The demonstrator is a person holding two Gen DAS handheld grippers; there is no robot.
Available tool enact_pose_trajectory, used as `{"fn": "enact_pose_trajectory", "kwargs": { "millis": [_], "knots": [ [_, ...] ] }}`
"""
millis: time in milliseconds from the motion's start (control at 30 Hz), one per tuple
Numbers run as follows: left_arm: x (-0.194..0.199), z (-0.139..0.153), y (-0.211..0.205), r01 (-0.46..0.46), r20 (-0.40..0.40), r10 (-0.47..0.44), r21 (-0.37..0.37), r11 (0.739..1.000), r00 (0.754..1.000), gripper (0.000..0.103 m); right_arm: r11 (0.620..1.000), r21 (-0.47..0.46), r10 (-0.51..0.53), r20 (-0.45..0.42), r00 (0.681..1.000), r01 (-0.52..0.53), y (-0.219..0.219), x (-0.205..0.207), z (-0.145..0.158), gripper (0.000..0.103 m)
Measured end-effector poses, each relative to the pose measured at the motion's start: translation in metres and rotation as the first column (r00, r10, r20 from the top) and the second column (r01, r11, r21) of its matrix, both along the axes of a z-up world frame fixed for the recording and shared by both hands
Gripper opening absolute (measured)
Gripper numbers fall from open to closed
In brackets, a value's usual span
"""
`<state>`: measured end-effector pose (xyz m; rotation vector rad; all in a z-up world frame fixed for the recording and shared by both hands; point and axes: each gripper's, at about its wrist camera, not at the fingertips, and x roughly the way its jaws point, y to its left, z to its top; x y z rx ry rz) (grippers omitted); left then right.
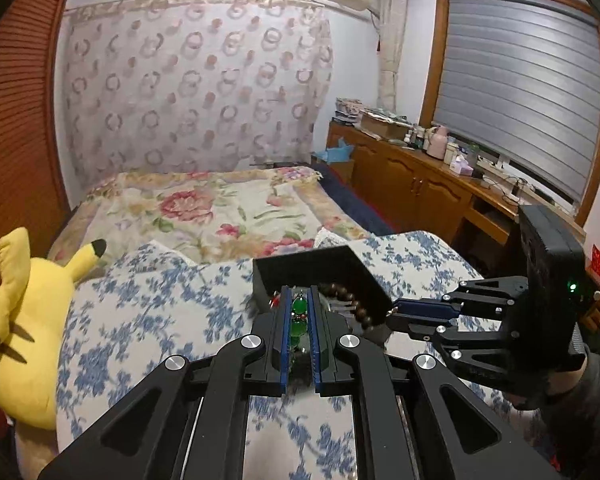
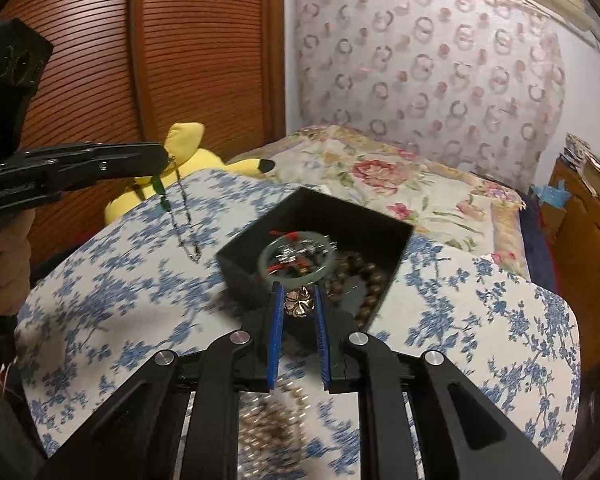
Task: Organize jewelry
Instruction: 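Lower the green earrings and gold earring into the black box while both tools open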
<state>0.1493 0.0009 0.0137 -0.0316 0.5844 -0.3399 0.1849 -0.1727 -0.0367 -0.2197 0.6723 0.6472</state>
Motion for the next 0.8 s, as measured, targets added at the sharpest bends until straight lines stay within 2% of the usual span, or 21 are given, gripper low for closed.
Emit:
{"fn": "enact_pose_trajectory", "kwargs": {
  "millis": [200, 533, 633, 800],
  "knots": [
    [0.022, -0.001, -0.012, 0.013, -0.016, -0.013, 0.008, 1.000, 1.000, 0.007, 1.000, 0.019, -0.014, -0.019, 1.000, 0.015, -0.003, 0.022, -0.009, 0.017],
    [0.056, -0.007, -0.027, 0.028, -0.047, -0.028, 0.016, 0.999, 0.999, 0.007, 0.999, 0.049, -0.004, -0.056, 0.998, 0.007, -0.004, 0.036, -0.022, 0.018],
    [0.061, -0.004, -0.032, 0.039, -0.045, -0.038, 0.015, 0.999, 0.998, 0.007, 0.998, 0.055, -0.003, -0.054, 0.999, 0.006, -0.005, 0.036, -0.022, 0.027],
    [0.068, -0.004, -0.039, 0.048, -0.044, -0.047, 0.019, 0.999, 0.998, 0.007, 0.998, 0.060, -0.007, -0.043, 0.999, 0.009, -0.009, 0.038, -0.022, 0.028]
  ]
}}
